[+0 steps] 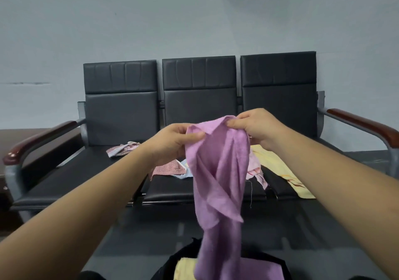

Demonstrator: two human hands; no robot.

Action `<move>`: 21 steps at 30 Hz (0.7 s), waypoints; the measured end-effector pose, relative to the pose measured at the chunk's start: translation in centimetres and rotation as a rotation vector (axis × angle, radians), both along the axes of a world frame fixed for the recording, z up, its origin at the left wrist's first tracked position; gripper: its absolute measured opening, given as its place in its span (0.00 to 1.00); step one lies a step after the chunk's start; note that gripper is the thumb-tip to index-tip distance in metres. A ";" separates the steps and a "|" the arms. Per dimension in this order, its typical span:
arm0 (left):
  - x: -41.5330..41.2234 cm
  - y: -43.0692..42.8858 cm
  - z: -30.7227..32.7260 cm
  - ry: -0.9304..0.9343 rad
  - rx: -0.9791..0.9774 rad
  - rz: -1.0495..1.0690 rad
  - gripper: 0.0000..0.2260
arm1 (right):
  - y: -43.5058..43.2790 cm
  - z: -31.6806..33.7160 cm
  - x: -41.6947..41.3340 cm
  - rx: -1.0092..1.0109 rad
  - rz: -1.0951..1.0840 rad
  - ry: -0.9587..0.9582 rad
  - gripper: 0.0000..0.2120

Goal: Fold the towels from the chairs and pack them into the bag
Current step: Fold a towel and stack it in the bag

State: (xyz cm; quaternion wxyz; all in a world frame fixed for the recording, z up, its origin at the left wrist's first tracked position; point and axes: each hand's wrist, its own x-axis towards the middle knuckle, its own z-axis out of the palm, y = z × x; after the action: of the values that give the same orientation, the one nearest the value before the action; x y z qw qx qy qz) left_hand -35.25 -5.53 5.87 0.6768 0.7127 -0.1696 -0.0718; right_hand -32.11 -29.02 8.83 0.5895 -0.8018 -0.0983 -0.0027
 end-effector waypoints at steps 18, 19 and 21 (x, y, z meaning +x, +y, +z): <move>1.6 2.1 1.1 -0.120 0.636 0.014 0.14 | 1.7 0.1 0.5 -0.001 0.054 -0.209 0.05; 1.6 2.7 0.9 -0.136 0.816 0.043 0.14 | 1.2 0.1 0.6 -0.015 0.025 -0.210 0.05; 1.6 3.6 0.5 -0.111 0.963 0.118 0.13 | 0.2 0.1 0.9 -0.049 -0.026 -0.221 0.05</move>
State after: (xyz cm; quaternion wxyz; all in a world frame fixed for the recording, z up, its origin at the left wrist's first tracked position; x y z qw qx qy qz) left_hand -33.69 -1.95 6.39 0.2633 0.9560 -0.1121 -0.0653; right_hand -31.19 -28.78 8.91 0.5552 -0.8119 -0.1523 -0.0966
